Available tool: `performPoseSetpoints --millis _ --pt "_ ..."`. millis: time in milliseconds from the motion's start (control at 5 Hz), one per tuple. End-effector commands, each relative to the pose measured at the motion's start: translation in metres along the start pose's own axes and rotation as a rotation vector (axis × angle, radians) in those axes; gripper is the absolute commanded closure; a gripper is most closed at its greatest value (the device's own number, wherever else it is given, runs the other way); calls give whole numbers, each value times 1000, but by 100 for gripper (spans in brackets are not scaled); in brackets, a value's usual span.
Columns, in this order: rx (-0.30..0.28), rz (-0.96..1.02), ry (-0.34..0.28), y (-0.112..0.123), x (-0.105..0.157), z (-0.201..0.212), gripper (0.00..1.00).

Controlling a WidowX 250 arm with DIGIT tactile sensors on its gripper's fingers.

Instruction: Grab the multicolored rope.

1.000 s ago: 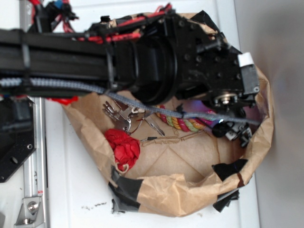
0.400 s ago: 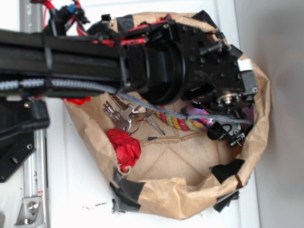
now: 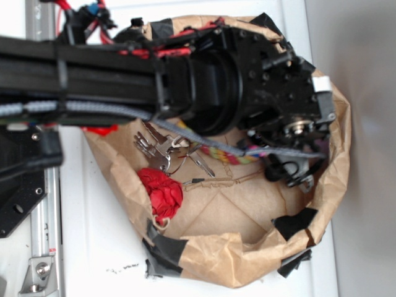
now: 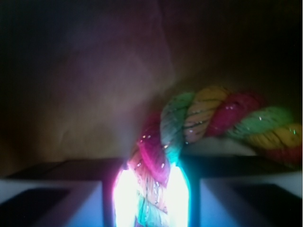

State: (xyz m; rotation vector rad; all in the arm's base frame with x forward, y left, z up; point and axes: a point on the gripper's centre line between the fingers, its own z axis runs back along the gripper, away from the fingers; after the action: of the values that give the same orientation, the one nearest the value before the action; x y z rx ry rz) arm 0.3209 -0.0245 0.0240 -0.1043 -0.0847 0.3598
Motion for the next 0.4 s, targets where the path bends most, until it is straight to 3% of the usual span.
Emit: performPoseSetpoints --millis 0,200 --pt "34 -265 -253 13 -21 121 100" --pt "3 -321 -258 16 -18 144 100"
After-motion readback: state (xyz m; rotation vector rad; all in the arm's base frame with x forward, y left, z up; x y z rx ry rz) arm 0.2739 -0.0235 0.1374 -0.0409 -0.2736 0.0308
